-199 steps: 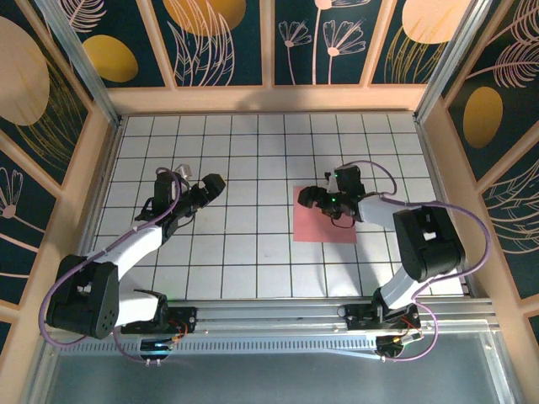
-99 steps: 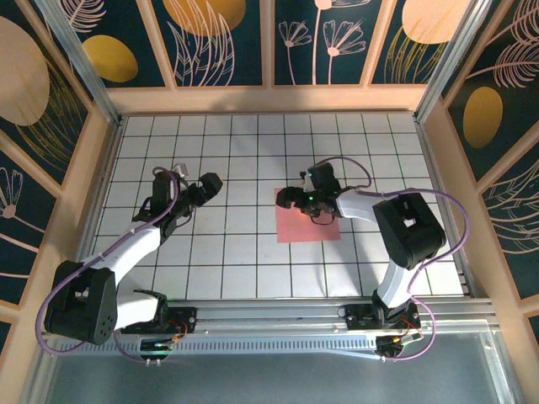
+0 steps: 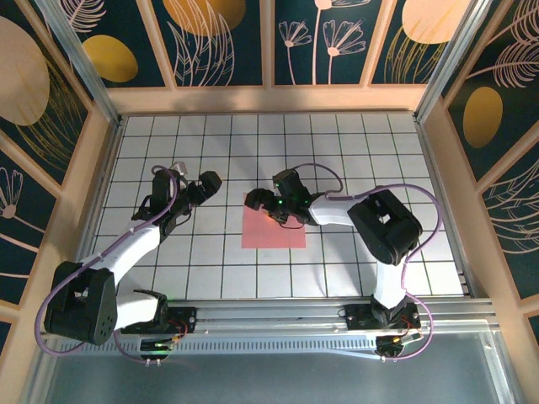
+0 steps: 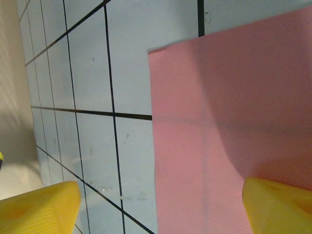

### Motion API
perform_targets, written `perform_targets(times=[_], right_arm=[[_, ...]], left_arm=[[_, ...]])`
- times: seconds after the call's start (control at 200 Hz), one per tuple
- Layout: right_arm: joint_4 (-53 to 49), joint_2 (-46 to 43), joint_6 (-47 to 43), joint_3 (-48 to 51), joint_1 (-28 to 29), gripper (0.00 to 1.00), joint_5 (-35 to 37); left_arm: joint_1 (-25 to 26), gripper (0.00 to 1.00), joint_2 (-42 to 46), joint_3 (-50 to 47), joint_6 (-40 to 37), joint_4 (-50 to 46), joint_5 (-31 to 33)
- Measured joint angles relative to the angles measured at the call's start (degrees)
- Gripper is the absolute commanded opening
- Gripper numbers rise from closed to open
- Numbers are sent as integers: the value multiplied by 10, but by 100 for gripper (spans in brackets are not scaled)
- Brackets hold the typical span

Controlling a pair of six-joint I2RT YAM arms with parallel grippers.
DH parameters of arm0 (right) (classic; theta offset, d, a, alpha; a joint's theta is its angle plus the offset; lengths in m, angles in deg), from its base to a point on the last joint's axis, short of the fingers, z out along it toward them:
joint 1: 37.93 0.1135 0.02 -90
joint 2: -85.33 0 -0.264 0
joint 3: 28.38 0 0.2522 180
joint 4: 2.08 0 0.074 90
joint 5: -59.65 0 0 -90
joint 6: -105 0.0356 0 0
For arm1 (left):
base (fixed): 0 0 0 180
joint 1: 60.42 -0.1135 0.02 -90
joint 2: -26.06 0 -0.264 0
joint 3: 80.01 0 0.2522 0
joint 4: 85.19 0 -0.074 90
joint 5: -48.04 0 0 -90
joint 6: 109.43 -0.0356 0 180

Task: Fold a paper plane with a square sheet of paper (fold left side to right side)
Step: Move the square sheet of paper to the center of the table, then pick up the square sheet of paper from the center of the table.

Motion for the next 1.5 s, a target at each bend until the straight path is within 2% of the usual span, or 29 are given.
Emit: perform_targets(times=[0.15,0.255,0.475,0.676,0.806,0.966,1.276,1.501], right_arm=[[10,3,25,-3,3,87,5],[-11,5,13,-20,4,87,6],[-106,-30,-76,-47,-10,89,35],[-217,-47,-179,-64,-59,97,96],[-272,-45,-226,-70,-75,99,131],[-292,-25,-253,-84,-75,99,138],[-298,5,-275,-112,-74,99,149],[-306,9,-282,-115,-63,97,162]], left_arm=[[0,99,-1,0,0,-1,-2],[0,92,-3,0,1,-5,-14],[9,71,-10,-1,3,-10,-64],[71,48,-75,-2,7,-9,-111],[119,43,-129,3,14,-9,-120],[158,40,-189,32,16,-9,-126],[182,40,-241,57,16,-32,-115],[182,31,-252,58,21,-32,-108]])
